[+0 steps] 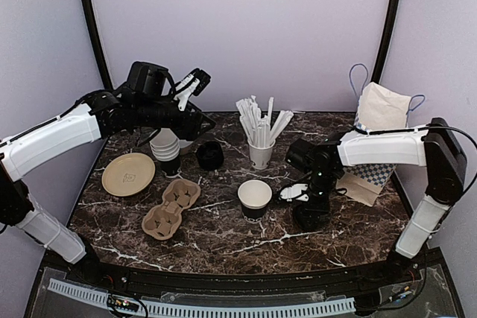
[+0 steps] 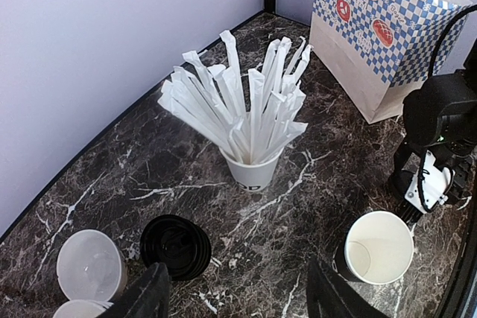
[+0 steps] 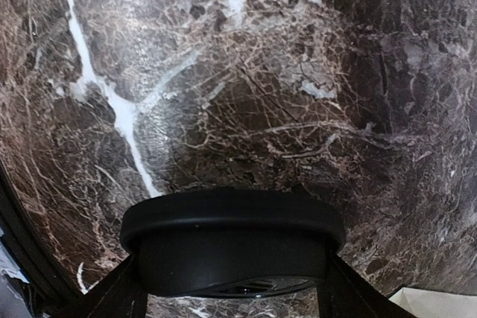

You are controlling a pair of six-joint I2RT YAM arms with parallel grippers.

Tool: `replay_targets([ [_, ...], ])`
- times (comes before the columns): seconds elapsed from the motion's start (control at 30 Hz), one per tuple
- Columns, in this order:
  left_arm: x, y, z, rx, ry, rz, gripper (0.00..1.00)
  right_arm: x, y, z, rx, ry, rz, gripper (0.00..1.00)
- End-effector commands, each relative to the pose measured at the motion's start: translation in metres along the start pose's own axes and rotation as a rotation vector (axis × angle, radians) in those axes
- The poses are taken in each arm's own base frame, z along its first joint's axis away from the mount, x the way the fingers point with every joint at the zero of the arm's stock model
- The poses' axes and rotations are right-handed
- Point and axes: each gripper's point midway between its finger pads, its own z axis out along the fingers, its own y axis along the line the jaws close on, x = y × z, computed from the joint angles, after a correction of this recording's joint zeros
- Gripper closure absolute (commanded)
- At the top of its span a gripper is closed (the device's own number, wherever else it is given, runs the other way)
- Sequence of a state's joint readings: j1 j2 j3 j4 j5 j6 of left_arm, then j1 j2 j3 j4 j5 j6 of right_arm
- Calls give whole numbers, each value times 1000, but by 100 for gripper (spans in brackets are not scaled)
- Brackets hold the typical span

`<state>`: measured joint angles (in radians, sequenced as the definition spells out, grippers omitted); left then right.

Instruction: Pack the takeout coffee

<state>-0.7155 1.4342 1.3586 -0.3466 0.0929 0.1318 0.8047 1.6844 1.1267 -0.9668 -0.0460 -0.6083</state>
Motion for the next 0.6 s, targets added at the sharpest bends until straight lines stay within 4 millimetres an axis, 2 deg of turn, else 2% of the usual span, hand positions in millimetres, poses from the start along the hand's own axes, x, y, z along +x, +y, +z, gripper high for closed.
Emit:
replay_targets([
  [0.0,-2,-1,-2,14,-13,17,35,-4,-3,6,28,-9,21,17],
  [0.07,-2,-2,-3,18,-13,20,35,-6,0,0,14,-32,23,4],
  [0.1,-3,-2,-3,19,-15,20,35,-8,2,-4,8,-49,22,2],
  [0.33,-3,-4,-3,26,-35,23,35,-14,15,-20,12,-186,-7,4],
  [0.4,-3,-4,-3,31,-42,22,35,-11,22,-18,11,-223,-41,5],
  [0.57,-3,-6,-2,42,-48,19,35,-10,22,-17,81,-288,-132,2],
])
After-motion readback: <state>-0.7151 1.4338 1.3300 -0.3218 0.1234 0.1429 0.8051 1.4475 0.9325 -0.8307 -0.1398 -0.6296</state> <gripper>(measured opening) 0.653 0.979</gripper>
